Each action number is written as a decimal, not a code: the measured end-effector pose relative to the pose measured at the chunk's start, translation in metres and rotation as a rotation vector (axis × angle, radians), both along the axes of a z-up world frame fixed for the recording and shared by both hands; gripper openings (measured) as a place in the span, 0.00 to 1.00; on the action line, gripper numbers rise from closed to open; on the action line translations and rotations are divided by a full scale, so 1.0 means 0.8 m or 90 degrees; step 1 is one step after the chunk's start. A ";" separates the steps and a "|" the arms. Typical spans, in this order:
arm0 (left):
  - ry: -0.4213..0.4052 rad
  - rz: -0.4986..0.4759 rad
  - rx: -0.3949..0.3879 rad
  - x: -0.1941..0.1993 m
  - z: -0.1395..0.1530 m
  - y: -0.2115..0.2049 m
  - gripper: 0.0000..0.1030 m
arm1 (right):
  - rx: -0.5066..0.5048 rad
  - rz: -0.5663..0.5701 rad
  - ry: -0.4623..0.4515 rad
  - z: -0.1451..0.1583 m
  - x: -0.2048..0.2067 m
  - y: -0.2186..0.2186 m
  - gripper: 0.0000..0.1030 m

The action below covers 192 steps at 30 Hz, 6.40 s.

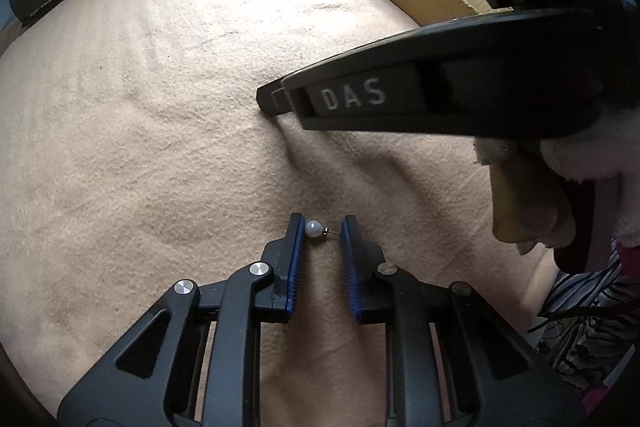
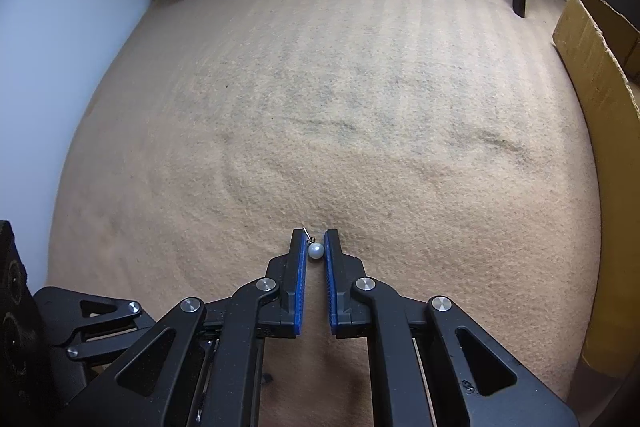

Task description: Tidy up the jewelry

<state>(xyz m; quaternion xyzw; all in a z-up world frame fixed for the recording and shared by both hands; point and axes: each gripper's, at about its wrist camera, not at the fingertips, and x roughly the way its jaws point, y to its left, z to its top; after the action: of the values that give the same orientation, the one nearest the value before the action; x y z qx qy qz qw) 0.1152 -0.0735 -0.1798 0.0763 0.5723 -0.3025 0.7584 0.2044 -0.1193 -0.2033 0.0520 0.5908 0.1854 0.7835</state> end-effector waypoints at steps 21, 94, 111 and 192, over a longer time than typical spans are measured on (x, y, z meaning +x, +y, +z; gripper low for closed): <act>-0.040 0.045 -0.045 -0.005 0.039 0.039 0.17 | 0.005 -0.032 -0.082 0.072 -0.029 -0.091 0.07; -0.193 0.007 -0.176 0.102 0.128 -0.195 0.17 | -0.097 -0.259 -0.200 0.123 0.033 -0.345 0.20; -0.195 0.020 -0.159 0.100 0.126 -0.194 0.42 | -0.106 -0.268 -0.201 0.129 0.024 -0.348 0.43; -0.402 0.063 -0.009 -0.095 0.225 -0.085 1.00 | -0.181 -0.292 -0.402 0.251 -0.196 -0.262 0.78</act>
<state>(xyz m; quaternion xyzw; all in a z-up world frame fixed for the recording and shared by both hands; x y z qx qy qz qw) 0.0392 -0.1412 0.0004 0.1335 0.3098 -0.2307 0.9127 0.0477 -0.3290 -0.0022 0.0144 0.3144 -0.0706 0.9466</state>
